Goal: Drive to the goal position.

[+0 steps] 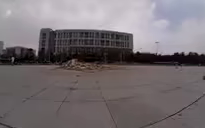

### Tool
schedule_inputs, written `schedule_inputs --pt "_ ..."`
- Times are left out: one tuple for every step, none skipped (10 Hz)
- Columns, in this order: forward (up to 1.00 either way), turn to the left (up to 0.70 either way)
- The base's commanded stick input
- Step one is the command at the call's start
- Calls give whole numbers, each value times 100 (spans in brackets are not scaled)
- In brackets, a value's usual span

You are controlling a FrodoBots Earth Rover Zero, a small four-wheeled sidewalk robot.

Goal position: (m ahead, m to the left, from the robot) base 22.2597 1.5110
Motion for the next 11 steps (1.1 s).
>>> schedule_inputs --pt "70 0" --pt "70 0" --pt "70 0" --pt "70 0" --pt "70 0" --pt "70 0" --pt "70 0" --pt "70 0" --pt "70 0" --pt "70 0" --pt "70 0"
